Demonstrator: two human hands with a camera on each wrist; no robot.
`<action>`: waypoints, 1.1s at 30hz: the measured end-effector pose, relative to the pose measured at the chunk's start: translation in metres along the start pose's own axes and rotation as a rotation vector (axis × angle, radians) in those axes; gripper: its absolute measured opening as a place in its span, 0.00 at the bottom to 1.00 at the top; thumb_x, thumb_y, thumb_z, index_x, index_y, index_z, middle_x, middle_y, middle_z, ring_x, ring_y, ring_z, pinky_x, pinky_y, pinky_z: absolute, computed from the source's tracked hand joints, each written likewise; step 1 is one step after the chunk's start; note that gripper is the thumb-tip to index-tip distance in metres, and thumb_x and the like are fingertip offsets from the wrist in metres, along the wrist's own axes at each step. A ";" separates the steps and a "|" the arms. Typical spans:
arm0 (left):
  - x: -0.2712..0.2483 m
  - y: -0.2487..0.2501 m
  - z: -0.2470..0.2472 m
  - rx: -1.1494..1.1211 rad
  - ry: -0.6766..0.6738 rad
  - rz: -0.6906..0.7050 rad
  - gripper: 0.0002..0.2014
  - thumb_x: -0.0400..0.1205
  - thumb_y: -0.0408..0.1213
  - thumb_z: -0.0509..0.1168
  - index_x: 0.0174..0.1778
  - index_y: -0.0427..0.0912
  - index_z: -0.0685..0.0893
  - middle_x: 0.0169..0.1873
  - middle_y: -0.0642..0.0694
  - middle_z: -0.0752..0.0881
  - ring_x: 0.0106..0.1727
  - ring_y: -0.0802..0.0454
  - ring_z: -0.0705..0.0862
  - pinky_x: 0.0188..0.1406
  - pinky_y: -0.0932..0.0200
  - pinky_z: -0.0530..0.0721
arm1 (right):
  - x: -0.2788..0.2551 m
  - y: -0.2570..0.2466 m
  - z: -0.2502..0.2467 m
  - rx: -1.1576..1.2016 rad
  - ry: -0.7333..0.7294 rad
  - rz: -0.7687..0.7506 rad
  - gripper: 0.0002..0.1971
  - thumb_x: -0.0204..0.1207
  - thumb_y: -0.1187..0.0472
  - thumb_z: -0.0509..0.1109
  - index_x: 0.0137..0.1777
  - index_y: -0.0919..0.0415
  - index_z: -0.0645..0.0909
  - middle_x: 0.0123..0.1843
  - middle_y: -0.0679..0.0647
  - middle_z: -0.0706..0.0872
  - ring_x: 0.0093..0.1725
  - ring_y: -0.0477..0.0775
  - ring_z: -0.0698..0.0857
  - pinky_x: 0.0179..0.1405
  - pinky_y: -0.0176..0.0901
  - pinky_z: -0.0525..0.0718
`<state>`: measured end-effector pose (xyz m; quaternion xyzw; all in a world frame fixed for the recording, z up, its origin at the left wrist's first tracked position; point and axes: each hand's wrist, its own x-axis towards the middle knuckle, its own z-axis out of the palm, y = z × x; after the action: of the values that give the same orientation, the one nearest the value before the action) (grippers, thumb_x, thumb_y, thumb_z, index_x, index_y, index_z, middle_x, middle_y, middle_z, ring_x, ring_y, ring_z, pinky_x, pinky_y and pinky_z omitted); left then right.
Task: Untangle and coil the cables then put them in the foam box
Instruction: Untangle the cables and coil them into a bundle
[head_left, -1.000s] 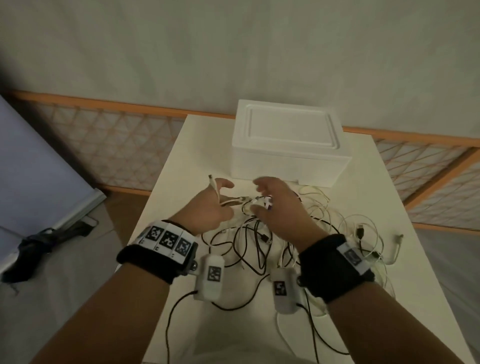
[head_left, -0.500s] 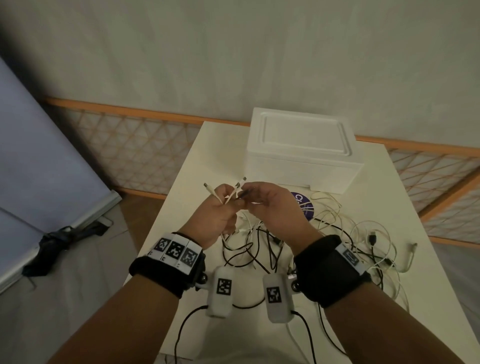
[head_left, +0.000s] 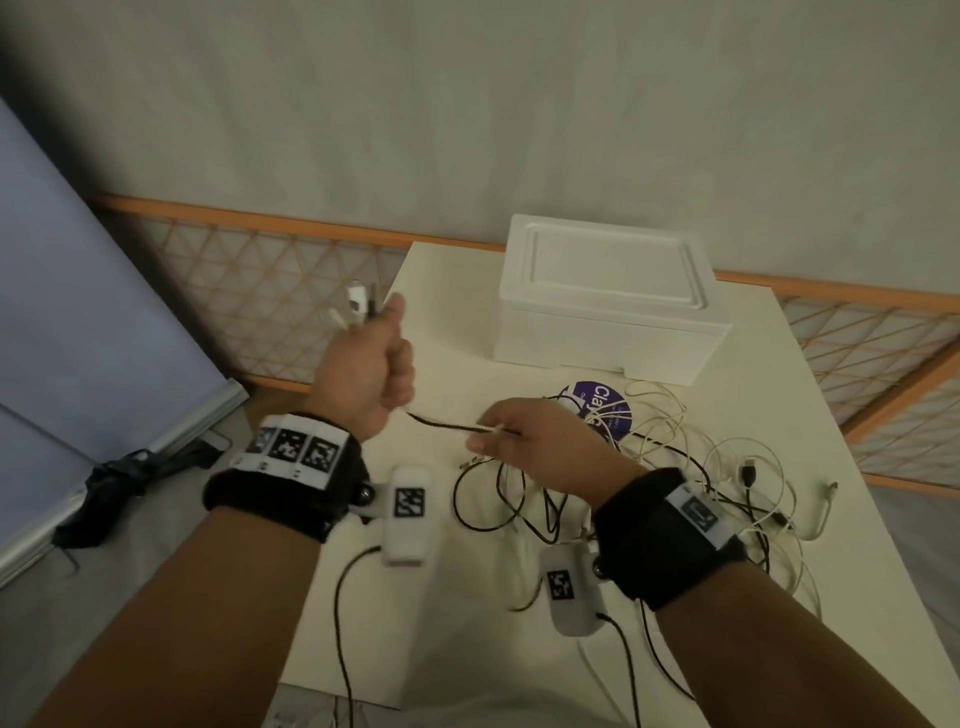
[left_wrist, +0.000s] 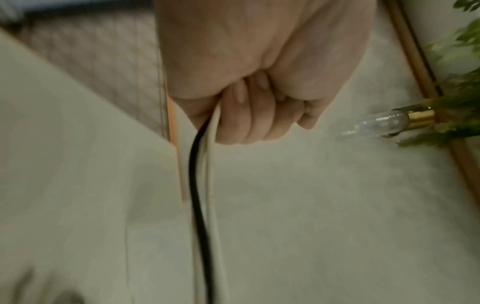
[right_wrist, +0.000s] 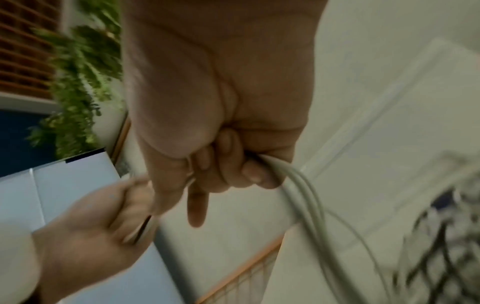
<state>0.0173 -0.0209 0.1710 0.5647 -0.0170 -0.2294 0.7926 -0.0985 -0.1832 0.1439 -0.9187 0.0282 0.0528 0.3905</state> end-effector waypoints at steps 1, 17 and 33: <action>0.007 0.004 -0.018 0.027 0.109 0.015 0.25 0.85 0.49 0.60 0.21 0.49 0.65 0.14 0.53 0.64 0.13 0.57 0.58 0.12 0.68 0.57 | -0.004 0.007 -0.009 -0.133 0.032 -0.011 0.15 0.77 0.42 0.67 0.45 0.54 0.84 0.36 0.48 0.85 0.36 0.44 0.81 0.39 0.40 0.75; -0.011 -0.093 0.007 -0.108 -0.130 -0.382 0.13 0.85 0.34 0.51 0.36 0.43 0.74 0.29 0.48 0.71 0.22 0.56 0.70 0.28 0.59 0.69 | -0.032 0.034 -0.010 -0.404 -0.014 0.220 0.28 0.79 0.51 0.64 0.78 0.55 0.66 0.76 0.53 0.72 0.75 0.54 0.71 0.72 0.48 0.70; -0.046 -0.080 0.043 0.395 -0.417 -0.120 0.10 0.85 0.28 0.60 0.40 0.38 0.82 0.27 0.48 0.84 0.28 0.53 0.80 0.33 0.60 0.81 | -0.015 0.001 -0.005 0.069 0.323 -0.104 0.10 0.80 0.62 0.65 0.58 0.53 0.83 0.45 0.43 0.85 0.37 0.40 0.82 0.41 0.28 0.78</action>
<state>-0.0632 -0.0619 0.1251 0.6487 -0.1906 -0.3792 0.6317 -0.1135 -0.1873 0.1487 -0.9014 0.0449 -0.1168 0.4145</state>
